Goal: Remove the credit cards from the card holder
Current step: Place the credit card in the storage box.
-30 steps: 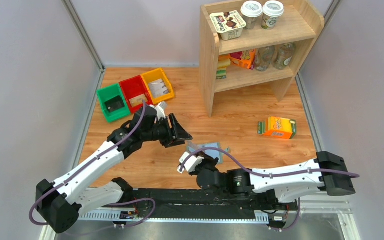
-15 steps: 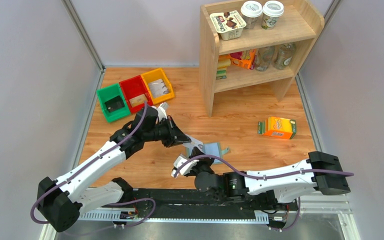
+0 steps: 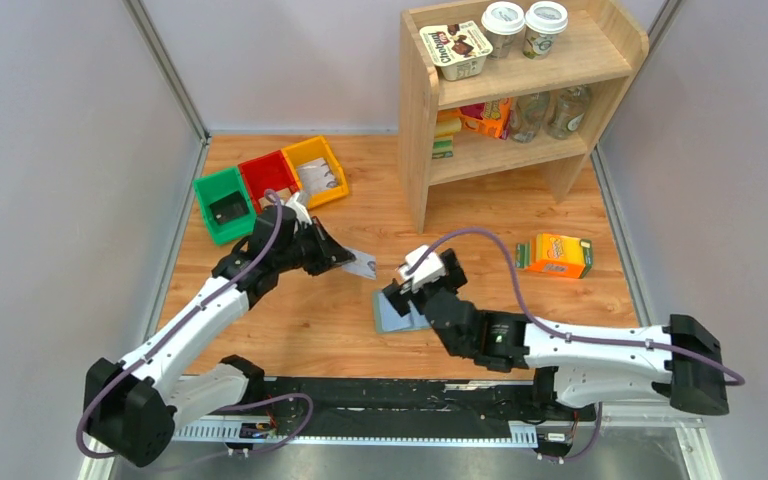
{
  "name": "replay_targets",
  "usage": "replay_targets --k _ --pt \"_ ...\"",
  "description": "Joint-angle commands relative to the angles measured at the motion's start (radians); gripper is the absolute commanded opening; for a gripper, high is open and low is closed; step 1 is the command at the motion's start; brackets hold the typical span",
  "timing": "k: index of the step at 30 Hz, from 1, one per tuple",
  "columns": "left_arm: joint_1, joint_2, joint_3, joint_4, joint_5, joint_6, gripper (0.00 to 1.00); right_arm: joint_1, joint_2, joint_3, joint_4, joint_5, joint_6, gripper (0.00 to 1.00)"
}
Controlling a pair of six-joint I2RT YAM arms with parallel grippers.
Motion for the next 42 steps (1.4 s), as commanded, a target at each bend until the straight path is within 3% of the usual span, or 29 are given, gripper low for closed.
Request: replay_targets --k 1,5,10,16,24,27,30,34,38,42 --pt "0.094 0.035 -0.002 0.096 -0.084 0.179 0.00 -0.149 -0.120 -0.091 -0.044 -0.108 0.326 1.00" --pt "0.187 0.098 0.036 0.161 -0.162 0.233 0.00 -0.350 -0.200 -0.186 -0.089 -0.243 0.501 1.00" --pt "0.273 0.254 0.122 0.281 -0.230 0.255 0.00 -0.444 -0.245 -0.287 -0.028 -0.246 0.567 1.00" --pt "0.373 0.584 0.374 0.351 -0.199 0.259 0.00 -0.476 -0.226 -0.352 0.041 -0.216 0.547 1.00" --pt "0.388 0.923 0.691 0.290 -0.219 0.281 0.00 -0.487 -0.231 -0.369 0.074 -0.196 0.541 1.00" --pt "0.388 1.006 0.745 0.278 -0.208 0.281 0.06 -0.491 -0.223 -0.369 0.081 -0.199 0.535 1.00" --pt "0.390 1.035 0.777 0.261 -0.219 0.285 0.12 -0.491 -0.215 -0.367 0.083 -0.205 0.531 1.00" --pt "0.390 1.011 0.792 0.186 -0.260 0.321 0.35 -0.491 -0.211 -0.350 0.057 -0.209 0.514 1.00" --pt "0.390 0.927 0.780 0.080 -0.317 0.350 0.46 -0.493 -0.202 -0.306 0.002 -0.252 0.492 1.00" --pt "0.388 0.801 0.736 0.043 -0.317 0.367 0.51 -0.493 -0.168 -0.216 -0.121 -0.335 0.486 1.00"
